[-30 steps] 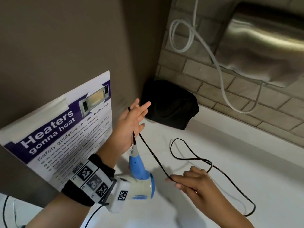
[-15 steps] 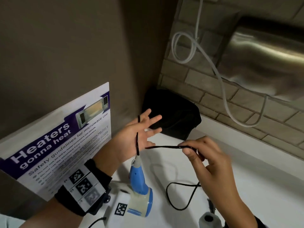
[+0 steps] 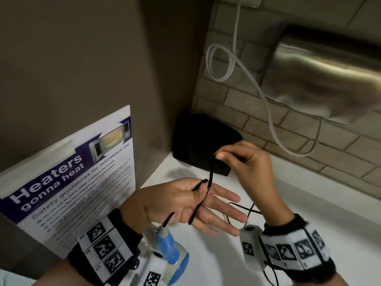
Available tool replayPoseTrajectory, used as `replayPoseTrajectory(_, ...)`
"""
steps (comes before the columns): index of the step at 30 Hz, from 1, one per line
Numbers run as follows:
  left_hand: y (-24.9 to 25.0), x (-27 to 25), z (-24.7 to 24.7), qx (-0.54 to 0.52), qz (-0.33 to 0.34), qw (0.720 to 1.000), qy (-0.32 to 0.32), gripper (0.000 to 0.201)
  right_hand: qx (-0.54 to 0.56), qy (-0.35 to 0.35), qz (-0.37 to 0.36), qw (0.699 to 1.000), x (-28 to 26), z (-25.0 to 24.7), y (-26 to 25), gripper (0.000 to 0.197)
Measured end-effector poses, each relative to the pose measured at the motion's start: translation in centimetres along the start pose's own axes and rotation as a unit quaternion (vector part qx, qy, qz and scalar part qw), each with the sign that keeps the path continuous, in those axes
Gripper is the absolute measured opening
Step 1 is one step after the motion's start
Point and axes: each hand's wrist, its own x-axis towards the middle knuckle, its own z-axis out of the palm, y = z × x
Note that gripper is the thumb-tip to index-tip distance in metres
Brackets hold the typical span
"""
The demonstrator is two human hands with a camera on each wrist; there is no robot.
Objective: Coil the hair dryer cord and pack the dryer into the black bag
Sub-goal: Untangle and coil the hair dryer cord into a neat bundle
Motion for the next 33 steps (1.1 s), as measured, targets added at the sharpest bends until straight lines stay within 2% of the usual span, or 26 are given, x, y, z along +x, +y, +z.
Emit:
replayPoseTrajectory(3,-0.2,0.1,0.5,-0.031,0.018,0.999,-0.022,0.052,-0.016,-0.076,0.045,0.996,-1.8,2.5,2.7,0.004)
replayPoseTrajectory(6,-0.5,0.1,0.6,-0.052,0.048,0.997,-0.044,0.057,0.071,-0.194,0.091,0.974,-4.3,3.4,3.3,0.015)
replayPoseTrajectory(7,-0.7,0.2,0.6,-0.07,0.062,0.994,-0.05,0.058,0.097,-0.229,0.115,0.962,-5.2,3.2,2.9,0.01)
replayPoseTrajectory(9,-0.8,0.2,0.5,-0.107,0.096,0.989,-0.042,0.061,0.084,-0.256,0.097,0.958,-6.4,2.9,2.0,0.007)
replayPoseTrajectory(11,-1.0,0.3,0.3,-0.127,0.141,0.982,0.001,0.06,0.061,-0.261,0.073,0.961,-7.2,2.9,2.0,0.017)
replayPoseTrajectory(13,-1.2,0.4,-0.2,-0.14,0.196,0.969,0.047,0.059,-0.026,-0.244,0.058,0.968,-8.0,2.8,2.5,0.029)
replayPoseTrajectory(16,-1.3,0.4,-1.2,-0.155,0.25,0.943,0.153,0.07,-0.073,-0.224,0.069,0.969,-9.8,1.9,2.9,0.019)
replayPoseTrajectory(19,-1.0,0.3,-1.6,-0.136,0.257,0.919,0.266,0.074,-0.091,-0.267,0.089,0.955,-11.8,0.7,3.0,0.021)
replayPoseTrajectory(21,-0.8,0.3,-1.7,-0.117,0.243,0.909,0.319,0.074,-0.107,-0.294,0.09,0.945,-12.9,0.3,3.1,0.023)
replayPoseTrajectory(24,-0.9,0.4,-1.8,-0.096,0.223,0.905,0.35,0.072,-0.145,-0.316,0.082,0.934,-13.9,0.1,2.4,0.024)
replayPoseTrajectory(26,-1.3,0.7,-1.8,-0.072,0.206,0.904,0.368,0.072,-0.17,-0.306,0.066,0.934,-14.0,-0.1,1.4,0.03)
replayPoseTrajectory(27,-1.5,0.8,-1.7,-0.055,0.199,0.905,0.372,0.072,-0.185,-0.287,0.054,0.938,-13.7,-0.2,0.9,0.033)
replayPoseTrajectory(30,-1.8,1.3,-1.3,-0.003,0.173,0.913,0.371,0.072,-0.238,-0.216,-0.004,0.947,-12.0,-1.2,-0.6,0.023)
replayPoseTrajectory(33,-1.7,1.4,-0.7,0.03,0.147,0.93,0.336,0.069,-0.26,-0.161,-0.03,0.952,-9.6,-2.5,-1.9,0.025)
